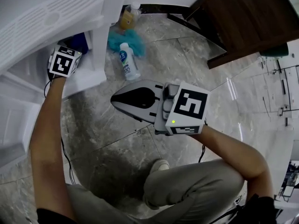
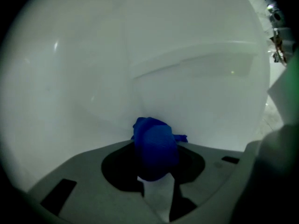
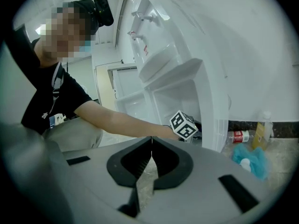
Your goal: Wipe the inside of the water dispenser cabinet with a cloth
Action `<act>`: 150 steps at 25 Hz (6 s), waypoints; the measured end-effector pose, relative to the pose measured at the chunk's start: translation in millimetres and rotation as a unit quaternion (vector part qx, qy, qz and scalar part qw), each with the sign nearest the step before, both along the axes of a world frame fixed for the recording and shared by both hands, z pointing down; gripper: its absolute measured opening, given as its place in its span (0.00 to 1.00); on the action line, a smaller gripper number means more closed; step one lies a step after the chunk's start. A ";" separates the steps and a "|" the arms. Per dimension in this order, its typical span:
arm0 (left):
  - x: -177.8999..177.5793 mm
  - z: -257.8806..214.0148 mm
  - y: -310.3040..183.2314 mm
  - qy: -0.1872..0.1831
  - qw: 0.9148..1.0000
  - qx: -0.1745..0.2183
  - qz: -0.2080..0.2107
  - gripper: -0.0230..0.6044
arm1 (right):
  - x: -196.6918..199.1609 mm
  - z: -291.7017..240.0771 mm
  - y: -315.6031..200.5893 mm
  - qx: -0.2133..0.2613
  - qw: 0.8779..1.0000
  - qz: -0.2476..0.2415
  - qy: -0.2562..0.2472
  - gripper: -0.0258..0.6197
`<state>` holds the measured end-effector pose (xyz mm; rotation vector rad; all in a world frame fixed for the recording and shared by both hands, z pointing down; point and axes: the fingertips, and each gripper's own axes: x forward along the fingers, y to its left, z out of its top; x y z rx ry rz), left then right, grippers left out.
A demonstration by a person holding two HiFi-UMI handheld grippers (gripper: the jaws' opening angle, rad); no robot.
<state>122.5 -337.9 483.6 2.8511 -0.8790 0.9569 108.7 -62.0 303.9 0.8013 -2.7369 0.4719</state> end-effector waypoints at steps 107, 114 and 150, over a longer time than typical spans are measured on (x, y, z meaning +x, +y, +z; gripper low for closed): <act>-144.9 -195.7 204.1 0.120 0.970 0.142 0.158 0.25 | -110.7 -51.8 -59.2 -0.038 0.999 -0.002 -0.022 0.06; -150.5 -180.7 195.2 0.080 0.969 0.166 0.163 0.25 | -114.2 -48.9 -58.6 -0.103 0.992 0.021 -0.069 0.62; -107.3 -164.0 215.6 0.021 0.952 0.219 0.212 0.30 | -98.6 3.1 -58.0 -0.143 0.988 0.032 0.043 0.09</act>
